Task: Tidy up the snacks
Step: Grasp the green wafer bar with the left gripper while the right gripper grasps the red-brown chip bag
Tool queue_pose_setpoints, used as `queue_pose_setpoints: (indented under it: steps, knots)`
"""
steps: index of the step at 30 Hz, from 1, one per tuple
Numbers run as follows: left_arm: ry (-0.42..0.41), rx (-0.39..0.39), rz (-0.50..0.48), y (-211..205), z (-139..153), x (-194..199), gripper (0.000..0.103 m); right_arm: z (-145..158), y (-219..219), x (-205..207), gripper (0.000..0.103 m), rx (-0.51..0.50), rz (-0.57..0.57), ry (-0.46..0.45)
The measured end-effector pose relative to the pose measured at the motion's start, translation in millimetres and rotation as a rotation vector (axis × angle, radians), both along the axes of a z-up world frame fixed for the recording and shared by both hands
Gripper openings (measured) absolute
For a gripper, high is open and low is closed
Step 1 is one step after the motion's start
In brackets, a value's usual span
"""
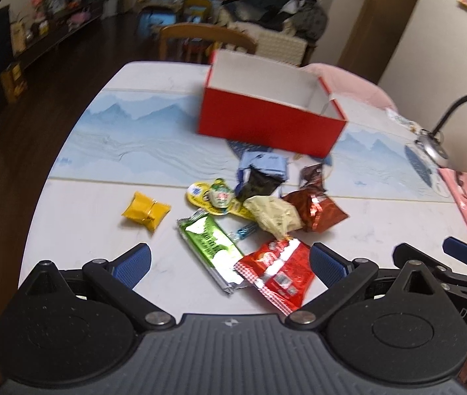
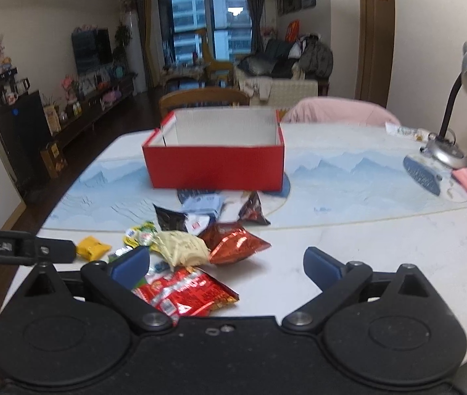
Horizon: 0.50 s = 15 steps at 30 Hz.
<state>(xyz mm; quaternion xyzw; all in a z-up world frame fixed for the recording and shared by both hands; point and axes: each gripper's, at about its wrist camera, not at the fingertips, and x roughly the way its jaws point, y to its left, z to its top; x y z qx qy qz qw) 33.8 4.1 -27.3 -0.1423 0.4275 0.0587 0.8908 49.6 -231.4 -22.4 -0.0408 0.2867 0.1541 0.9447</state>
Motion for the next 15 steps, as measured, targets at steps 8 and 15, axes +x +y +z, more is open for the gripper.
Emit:
queue_pose_setpoints:
  steps: [8,15]
  knots:
    - [0.124,-0.030,0.091,10.5,-26.3,37.3,0.103,-21.1,-7.9,50.7,0.094,-0.029,0.017,0.129]
    - [0.216,-0.064,0.185,19.4,-48.3,64.6,0.102,-29.0,0.1,96.7,0.092,-0.067,0.068,0.162]
